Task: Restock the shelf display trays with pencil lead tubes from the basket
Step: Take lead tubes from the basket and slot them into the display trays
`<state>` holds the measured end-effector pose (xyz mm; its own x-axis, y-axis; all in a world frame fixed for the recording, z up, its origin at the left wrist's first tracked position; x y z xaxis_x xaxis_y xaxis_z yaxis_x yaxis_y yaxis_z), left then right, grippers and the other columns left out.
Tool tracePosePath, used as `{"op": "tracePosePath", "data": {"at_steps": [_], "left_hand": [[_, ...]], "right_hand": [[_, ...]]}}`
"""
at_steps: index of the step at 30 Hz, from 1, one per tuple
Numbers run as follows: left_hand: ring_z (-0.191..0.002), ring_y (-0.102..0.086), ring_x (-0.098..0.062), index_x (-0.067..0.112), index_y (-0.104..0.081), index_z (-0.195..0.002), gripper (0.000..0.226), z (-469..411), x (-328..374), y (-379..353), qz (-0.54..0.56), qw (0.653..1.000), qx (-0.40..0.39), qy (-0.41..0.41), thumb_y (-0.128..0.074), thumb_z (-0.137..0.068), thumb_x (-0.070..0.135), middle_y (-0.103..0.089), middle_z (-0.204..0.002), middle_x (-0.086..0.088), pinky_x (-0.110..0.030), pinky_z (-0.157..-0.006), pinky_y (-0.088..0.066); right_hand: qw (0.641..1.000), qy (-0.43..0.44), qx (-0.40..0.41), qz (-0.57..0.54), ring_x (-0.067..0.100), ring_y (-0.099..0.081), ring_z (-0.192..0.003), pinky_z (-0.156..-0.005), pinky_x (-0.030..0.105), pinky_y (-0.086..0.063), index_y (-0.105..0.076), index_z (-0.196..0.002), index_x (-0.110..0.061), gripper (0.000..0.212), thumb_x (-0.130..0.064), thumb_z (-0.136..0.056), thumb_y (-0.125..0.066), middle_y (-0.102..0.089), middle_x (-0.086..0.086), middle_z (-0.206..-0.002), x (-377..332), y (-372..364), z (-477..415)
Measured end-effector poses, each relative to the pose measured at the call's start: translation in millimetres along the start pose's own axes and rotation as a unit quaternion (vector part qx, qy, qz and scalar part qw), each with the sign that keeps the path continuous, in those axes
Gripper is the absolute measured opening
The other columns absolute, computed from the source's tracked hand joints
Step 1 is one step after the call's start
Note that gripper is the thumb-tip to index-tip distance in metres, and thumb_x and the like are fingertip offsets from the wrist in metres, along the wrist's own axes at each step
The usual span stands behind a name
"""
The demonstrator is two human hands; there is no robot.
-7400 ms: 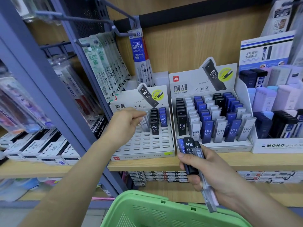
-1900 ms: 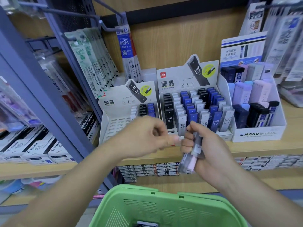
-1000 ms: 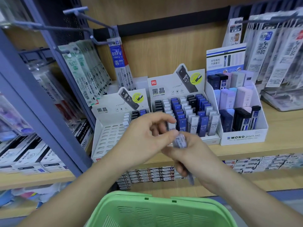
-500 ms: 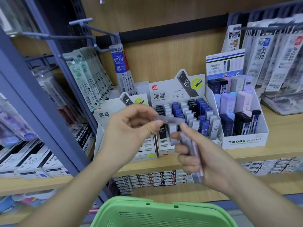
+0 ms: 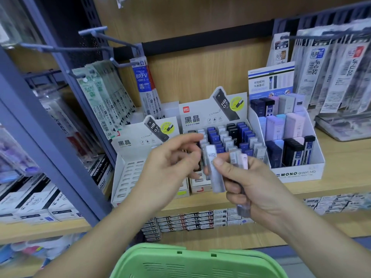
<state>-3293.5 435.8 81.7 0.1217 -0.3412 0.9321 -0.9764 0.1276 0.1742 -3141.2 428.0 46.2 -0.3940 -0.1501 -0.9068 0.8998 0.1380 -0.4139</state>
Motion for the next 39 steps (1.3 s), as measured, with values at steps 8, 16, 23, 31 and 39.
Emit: {"op": "tracePosePath", "data": {"at_steps": [8,16,23,31,39], "left_hand": [[-0.059,-0.065,-0.014,0.01,-0.072,-0.088,0.007,-13.0,4.9,48.8,-0.074,0.992,0.069,0.072,-0.067,-0.082,0.009,-0.073,-0.071,-0.004,-0.02,-0.061,-0.056],[-0.061,-0.064,-0.002,0.019,-0.076,-0.085,0.01,-21.0,-42.8,113.0,-0.328,0.926,0.182,0.048,-0.08,-0.076,0.015,-0.071,-0.075,0.012,-0.019,-0.067,-0.053],[-0.073,-0.065,0.002,0.023,-0.077,-0.089,0.014,-19.3,-69.7,104.5,-0.305,0.936,0.16,0.078,-0.08,-0.075,0.02,-0.07,-0.079,0.018,-0.012,-0.064,-0.051],[-0.085,-0.068,-0.01,0.017,-0.07,-0.106,0.019,-24.6,-72.7,98.9,-0.395,0.913,0.094,0.037,-0.061,-0.092,0.009,-0.073,-0.092,0.003,-0.026,-0.085,-0.052],[-0.076,-0.053,-0.011,0.02,-0.074,-0.097,0.013,-25.9,-58.5,90.9,-0.473,0.876,0.094,-0.017,-0.066,-0.088,0.014,-0.062,-0.091,0.008,-0.022,-0.075,-0.043]], "right_hand": [[0.998,-0.064,0.024,-0.012,0.01,-0.041,-0.046,-0.035,0.018,-0.031,-0.069,-0.088,-0.009,0.01,-0.001,-0.087,-0.064,-0.059,0.012,-0.074,20.6,-4.8,-6.1],[0.975,-0.161,-0.023,-0.148,0.023,-0.059,-0.052,-0.048,0.031,-0.053,-0.059,-0.121,-0.013,0.028,-0.017,-0.094,-0.057,-0.068,0.018,-0.082,31.3,-14.9,-0.2],[0.978,-0.19,-0.024,-0.088,0.008,-0.029,-0.041,-0.034,0.013,-0.019,-0.067,-0.117,-0.025,0.035,-0.033,-0.082,-0.065,-0.054,0.007,-0.069,35.2,-12.6,-0.5],[0.98,-0.181,-0.018,-0.086,0.01,-0.036,-0.049,-0.032,0.015,-0.021,-0.071,-0.113,-0.008,0.034,-0.018,-0.082,-0.062,-0.048,0.004,-0.068,38.9,-10.5,-3.9],[0.982,-0.171,-0.046,-0.064,0.009,-0.041,-0.045,-0.032,0.013,-0.019,-0.074,-0.11,-0.013,0.032,-0.033,-0.088,-0.061,-0.053,0.003,-0.066,35.1,-9.2,1.1]]}}
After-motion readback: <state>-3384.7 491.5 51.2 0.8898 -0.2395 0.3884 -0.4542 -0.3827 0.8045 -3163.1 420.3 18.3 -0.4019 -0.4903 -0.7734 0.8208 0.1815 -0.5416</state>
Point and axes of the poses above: each hand's wrist, its own z-axis away from the middle knuckle, its own y-axis out of the back of the hand, x = y × z, the point moved 3 cm from there along -z, towards the middle knuckle
